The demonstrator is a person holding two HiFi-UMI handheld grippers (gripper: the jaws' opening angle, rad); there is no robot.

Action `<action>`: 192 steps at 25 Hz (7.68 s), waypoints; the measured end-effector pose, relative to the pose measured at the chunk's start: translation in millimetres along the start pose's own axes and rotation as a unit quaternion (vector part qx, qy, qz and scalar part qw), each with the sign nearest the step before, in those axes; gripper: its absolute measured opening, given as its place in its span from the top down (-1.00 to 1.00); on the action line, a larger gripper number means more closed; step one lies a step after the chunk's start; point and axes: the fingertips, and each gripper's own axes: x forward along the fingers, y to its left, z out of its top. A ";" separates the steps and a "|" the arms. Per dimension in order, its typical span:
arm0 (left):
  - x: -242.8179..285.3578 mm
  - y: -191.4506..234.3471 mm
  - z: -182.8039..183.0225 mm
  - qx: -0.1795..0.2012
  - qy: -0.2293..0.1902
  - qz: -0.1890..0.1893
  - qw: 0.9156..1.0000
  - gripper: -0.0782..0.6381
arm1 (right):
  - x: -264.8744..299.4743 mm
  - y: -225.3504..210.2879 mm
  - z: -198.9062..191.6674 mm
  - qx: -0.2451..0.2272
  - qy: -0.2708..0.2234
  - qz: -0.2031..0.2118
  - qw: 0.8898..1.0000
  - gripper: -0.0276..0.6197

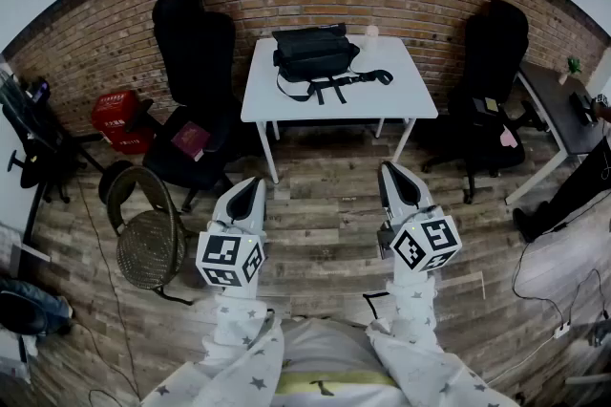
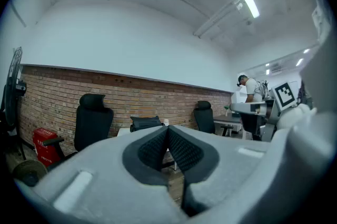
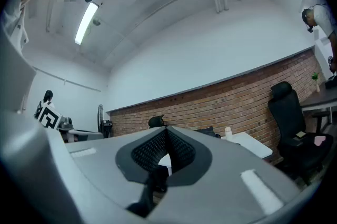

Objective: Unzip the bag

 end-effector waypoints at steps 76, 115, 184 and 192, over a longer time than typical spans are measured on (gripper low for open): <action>298.2 171.1 -55.7 -0.083 0.064 0.056 0.993 0.79 | 336.6 -171.9 -100.6 0.059 0.074 0.039 0.995 0.83; 528.0 284.3 -86.9 -0.114 0.137 -0.006 0.984 0.28 | 541.7 -166.2 -265.2 0.149 0.257 0.130 0.946 0.55; 598.2 262.9 -104.2 -0.081 0.120 -0.158 0.977 0.38 | 541.9 -174.8 -283.5 0.058 0.325 0.081 0.940 0.87; 598.1 262.8 -103.8 -0.078 0.118 -0.148 0.979 0.38 | 538.5 -185.0 -276.1 0.061 0.339 0.104 0.933 0.87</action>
